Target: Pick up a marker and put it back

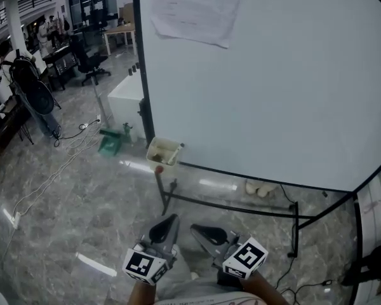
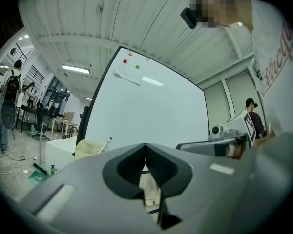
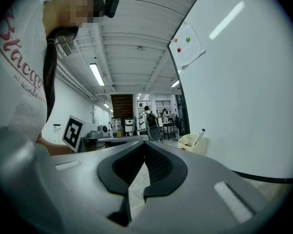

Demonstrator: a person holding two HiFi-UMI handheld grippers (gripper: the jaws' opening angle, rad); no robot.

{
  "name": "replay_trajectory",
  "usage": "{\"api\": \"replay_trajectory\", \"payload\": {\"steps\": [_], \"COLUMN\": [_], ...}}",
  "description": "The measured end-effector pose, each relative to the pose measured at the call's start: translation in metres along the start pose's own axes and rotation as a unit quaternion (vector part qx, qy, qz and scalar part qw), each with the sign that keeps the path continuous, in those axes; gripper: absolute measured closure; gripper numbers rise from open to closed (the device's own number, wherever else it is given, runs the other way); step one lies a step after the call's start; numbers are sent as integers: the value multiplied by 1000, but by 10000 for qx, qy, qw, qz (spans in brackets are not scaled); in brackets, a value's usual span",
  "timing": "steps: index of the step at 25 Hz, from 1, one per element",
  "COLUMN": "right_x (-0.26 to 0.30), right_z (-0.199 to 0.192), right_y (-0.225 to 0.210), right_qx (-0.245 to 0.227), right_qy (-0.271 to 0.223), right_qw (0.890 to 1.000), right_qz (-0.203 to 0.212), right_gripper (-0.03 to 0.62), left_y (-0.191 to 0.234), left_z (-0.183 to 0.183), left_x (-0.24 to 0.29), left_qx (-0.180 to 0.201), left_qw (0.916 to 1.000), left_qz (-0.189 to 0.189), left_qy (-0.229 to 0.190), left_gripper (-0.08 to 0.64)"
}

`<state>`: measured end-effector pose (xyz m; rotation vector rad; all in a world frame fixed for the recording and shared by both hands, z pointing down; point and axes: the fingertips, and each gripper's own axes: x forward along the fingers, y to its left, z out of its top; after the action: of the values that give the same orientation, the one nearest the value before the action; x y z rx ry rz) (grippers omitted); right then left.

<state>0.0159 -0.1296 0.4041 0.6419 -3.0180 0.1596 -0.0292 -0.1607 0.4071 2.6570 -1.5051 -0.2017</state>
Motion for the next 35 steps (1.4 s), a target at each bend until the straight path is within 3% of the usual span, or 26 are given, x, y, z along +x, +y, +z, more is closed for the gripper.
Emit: {"api": "replay_trajectory", "payload": {"steps": [14, 20, 29, 35], "right_x": [90, 104, 122, 136], "right_z": [28, 28, 10, -1], "right_y": [-95, -140, -195, -205], "right_qx": [66, 283, 846, 1209], "right_qy": [-166, -289, -244, -204], "right_qw": [9985, 9950, 9798, 9772], "right_qz": [-514, -909, -1798, -1734], "right_gripper": [589, 584, 379, 398], "left_y": [94, 112, 134, 144], "left_z": [22, 15, 5, 8], "left_x": [76, 107, 130, 133], "left_qx": [120, 112, 163, 38], "left_qw": [9995, 9989, 9970, 9976], "left_qz": [-292, -457, -710, -658], "left_qy": [-81, 48, 256, 199], "left_gripper": [560, 560, 560, 560]}}
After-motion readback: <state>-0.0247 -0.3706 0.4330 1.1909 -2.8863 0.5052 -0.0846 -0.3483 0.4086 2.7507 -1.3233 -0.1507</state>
